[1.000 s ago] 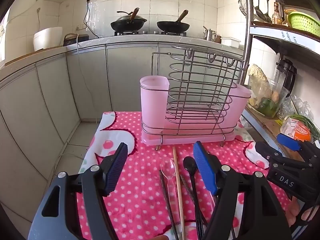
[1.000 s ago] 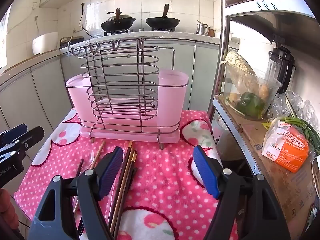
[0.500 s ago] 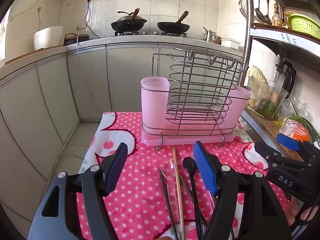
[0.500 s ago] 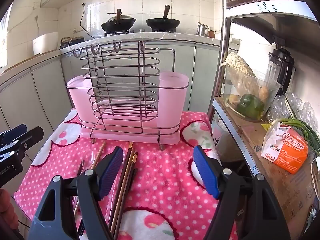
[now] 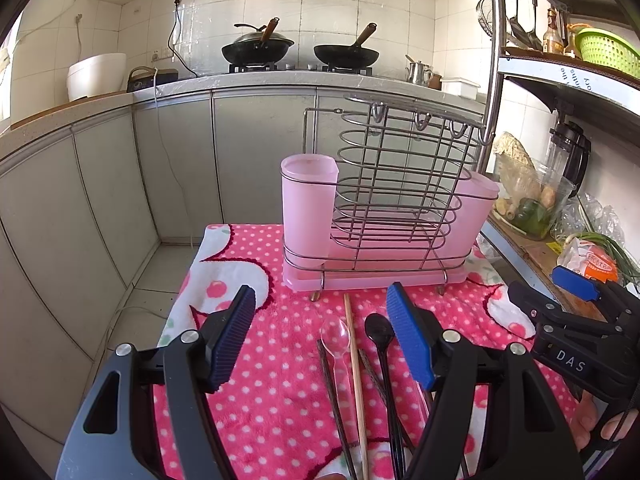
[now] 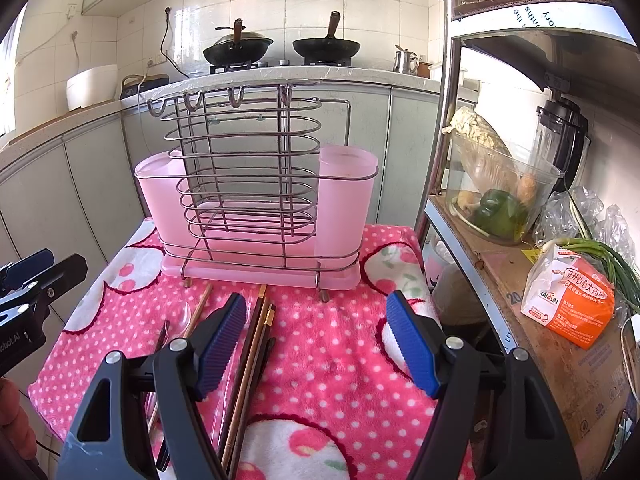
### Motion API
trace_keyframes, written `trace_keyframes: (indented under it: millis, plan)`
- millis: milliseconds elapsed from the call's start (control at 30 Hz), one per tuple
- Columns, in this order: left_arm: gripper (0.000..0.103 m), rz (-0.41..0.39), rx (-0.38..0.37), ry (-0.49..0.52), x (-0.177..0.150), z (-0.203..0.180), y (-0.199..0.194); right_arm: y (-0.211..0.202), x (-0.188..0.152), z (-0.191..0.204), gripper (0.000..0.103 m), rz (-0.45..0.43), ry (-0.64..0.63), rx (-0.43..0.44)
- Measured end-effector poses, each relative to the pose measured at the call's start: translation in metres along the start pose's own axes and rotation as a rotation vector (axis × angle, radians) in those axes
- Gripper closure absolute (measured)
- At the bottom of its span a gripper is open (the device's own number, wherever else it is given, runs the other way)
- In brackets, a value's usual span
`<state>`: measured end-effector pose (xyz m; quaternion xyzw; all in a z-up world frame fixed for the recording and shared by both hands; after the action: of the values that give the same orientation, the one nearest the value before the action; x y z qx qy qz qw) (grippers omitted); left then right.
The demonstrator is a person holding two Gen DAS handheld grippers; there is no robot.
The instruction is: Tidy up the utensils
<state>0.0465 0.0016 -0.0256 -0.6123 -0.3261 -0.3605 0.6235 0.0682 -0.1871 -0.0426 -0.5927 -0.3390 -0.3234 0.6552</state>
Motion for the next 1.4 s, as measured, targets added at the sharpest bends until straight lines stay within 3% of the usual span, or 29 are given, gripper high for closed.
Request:
trace_keyframes:
  millis: [1400]
  plan:
    - [0.034, 0.000, -0.002, -0.002, -0.0006, -0.0017, -0.0023, -0.0029, 0.0026, 0.0001, 0.031, -0.006, -0.003, 0.000]
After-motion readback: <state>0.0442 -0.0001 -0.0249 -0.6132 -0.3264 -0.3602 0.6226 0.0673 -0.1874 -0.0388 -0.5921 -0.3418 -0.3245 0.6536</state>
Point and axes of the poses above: each gripper's, at about its wrist camera, not at the fingertips, and y roughly the way its jaws point, z to its left, x to its top, the point moved 6 cm from there along y, roughly the way its jaws point, and after that the axes turned 5 degrees about y, right-handed, at the moved point
